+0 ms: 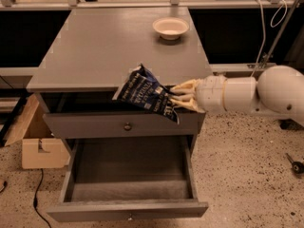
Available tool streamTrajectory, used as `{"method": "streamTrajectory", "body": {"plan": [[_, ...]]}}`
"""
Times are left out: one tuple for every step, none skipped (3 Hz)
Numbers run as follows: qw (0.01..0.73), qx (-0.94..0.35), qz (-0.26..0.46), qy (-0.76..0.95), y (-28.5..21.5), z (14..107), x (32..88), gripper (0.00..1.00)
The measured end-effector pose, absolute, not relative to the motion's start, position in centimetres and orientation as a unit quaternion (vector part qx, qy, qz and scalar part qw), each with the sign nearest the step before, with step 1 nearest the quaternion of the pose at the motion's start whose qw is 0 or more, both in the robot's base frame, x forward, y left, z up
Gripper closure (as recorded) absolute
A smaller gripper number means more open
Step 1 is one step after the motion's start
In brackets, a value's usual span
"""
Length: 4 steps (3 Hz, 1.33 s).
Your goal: Pick blue chip bag from middle drawer and place on counter
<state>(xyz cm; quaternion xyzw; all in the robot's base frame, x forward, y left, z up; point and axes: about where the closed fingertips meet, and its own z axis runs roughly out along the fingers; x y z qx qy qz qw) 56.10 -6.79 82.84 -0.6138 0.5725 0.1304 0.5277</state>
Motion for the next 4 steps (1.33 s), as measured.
{"method": "streamTrajectory", "body": {"plan": [[0.546,-0.609,0.093,0.568,-6.1,88.3,60.5,1.0],[0.542,-0.603,0.073,0.581,-5.1,91.7,65.6,1.0],[0.523,-0.589,0.076,0.611,-4.3,92.1,71.2,0.82],[0.494,-0.577,0.105,0.641,-2.8,90.4,75.5,0.59]]}}
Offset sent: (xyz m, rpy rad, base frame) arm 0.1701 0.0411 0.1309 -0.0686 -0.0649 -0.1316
